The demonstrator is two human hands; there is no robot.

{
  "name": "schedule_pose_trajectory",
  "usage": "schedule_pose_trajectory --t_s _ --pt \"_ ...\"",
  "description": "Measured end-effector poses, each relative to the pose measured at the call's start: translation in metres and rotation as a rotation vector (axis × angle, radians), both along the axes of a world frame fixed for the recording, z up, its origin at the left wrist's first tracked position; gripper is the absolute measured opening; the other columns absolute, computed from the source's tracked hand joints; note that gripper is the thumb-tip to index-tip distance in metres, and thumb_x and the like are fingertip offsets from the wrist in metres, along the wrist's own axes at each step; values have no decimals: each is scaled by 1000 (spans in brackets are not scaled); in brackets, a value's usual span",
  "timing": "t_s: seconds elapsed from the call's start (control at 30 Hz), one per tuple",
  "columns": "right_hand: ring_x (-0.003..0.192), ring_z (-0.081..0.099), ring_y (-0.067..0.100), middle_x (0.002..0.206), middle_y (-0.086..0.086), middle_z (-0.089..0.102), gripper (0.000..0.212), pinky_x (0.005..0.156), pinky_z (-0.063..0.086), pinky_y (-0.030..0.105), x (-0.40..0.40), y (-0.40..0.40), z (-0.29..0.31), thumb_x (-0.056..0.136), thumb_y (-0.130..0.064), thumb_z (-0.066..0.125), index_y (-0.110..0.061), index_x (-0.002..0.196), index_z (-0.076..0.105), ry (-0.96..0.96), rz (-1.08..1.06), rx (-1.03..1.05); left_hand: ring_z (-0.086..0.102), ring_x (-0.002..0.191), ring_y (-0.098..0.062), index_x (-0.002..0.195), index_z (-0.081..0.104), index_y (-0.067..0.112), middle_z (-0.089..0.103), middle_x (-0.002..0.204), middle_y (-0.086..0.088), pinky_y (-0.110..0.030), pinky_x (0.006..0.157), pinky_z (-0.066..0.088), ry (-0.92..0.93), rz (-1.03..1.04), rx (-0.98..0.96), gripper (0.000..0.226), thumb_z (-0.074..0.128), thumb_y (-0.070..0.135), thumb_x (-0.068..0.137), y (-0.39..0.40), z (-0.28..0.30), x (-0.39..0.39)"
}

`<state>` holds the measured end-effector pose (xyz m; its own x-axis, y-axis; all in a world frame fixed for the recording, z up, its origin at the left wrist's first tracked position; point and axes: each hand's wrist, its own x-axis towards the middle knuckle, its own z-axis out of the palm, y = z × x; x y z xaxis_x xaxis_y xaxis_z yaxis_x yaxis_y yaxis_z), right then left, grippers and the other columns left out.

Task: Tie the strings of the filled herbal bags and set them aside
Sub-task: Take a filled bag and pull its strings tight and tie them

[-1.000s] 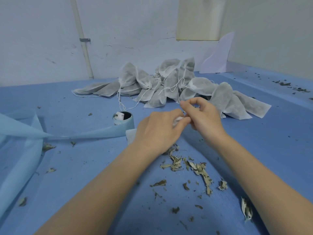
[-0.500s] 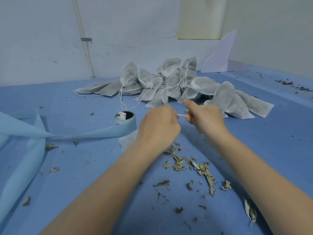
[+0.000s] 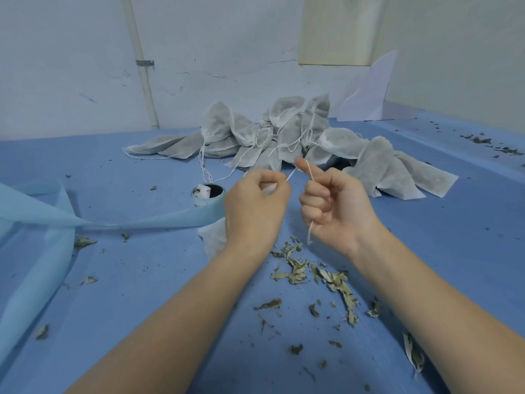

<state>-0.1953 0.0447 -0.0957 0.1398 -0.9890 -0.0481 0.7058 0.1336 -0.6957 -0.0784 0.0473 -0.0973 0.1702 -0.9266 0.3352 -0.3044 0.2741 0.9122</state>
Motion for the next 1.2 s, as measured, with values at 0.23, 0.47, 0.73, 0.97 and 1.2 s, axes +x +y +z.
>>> schedule_pose_trajectory --t_s 0.23,0.47,0.73,0.97,1.2 --pt "46 20 8 51 -5 37 49 41 16 18 4 5 -2 87 -3 35 -31 115 66 591 -10 -163 56 76 5 77 68 22 64 64 22 -1 64 36 -55 27 -86 9 62 21 84 6 -5 1" --pt "46 27 7 53 -5 37 49 41 23 16 7 11 4 88 -2 43 -30 122 65 953 -101 -262 59 84 -5 91 72 17 71 84 10 -12 66 33 -152 12 -81 19 56 27 92 4 -7 1" --pt "49 37 7 51 -9 44 18 56 31 21 6 6 -2 87 -9 57 -24 84 47 1164 -354 -368 56 80 -11 82 66 21 62 74 12 -23 68 36 -105 25 -5 19 51 23 94 4 -3 -2" --pt "51 37 6 50 -15 41 11 50 31 17 -9 1 -3 90 -18 61 -9 97 63 1100 -194 -329 64 82 -16 64 61 28 65 69 12 -31 78 46 126 -34 64 31 54 18 92 4 0 0" --pt "45 34 4 43 -19 46 19 53 33 16 -15 4 5 90 -34 64 -18 85 75 1239 -233 -373 60 75 -11 62 62 30 64 64 14 -25 73 44 84 -59 17 30 57 21 90 7 0 1"
